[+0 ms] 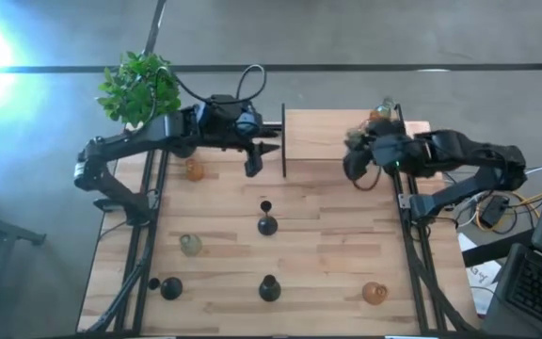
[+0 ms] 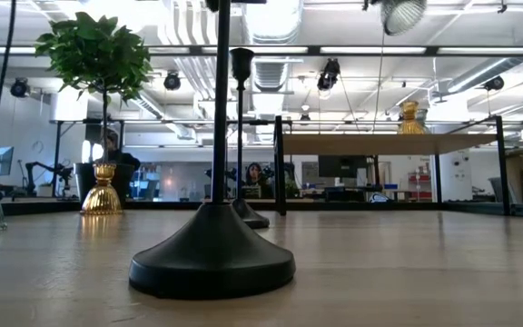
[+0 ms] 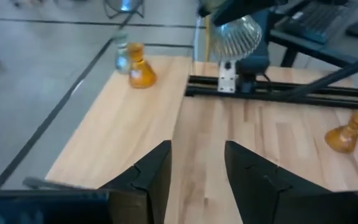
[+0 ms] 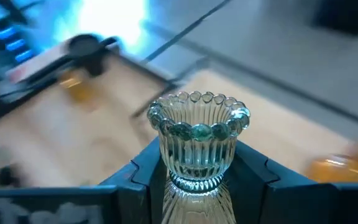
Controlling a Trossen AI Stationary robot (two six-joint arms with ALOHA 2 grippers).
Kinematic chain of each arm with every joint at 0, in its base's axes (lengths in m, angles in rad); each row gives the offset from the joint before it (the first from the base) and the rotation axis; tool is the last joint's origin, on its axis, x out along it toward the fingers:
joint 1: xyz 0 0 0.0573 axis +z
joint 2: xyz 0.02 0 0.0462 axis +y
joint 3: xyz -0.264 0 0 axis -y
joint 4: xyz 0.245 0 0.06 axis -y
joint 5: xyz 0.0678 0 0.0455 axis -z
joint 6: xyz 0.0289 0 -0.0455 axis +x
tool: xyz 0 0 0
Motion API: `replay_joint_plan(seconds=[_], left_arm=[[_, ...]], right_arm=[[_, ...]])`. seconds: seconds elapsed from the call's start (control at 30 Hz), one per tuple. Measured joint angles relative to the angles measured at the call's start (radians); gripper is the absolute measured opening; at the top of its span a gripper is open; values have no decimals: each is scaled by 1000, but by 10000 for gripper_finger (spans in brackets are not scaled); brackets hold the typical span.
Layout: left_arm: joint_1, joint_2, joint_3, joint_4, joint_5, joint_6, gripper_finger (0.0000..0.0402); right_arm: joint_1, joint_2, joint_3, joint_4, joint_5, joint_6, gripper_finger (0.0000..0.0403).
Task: Pick & Place candle stick holders
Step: Put the top green glass candle holder on the shelf
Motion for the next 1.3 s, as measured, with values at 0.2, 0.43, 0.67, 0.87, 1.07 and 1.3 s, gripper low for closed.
replay_joint_plan(seconds=[0.2,0.43,0.67,0.87,1.07,1.3], left_arm=[[9,-145,-261,299,-38,-11,153],[9,-305,-561,689,-150,5,153],[12,-391,-732,878,-224,31,154],[12,-401,-771,907,-271,35,154],[14,-392,-779,906,-294,86,154],[15,-391,-780,905,-303,88,154]], right_arm=[[134,-138,-306,-4,382,271,119],[131,-253,-598,0,537,537,119],[122,-295,-760,6,610,633,119],[85,-302,-833,7,619,682,119],[49,-302,-868,8,625,701,119],[4,-301,-899,11,649,702,119]])
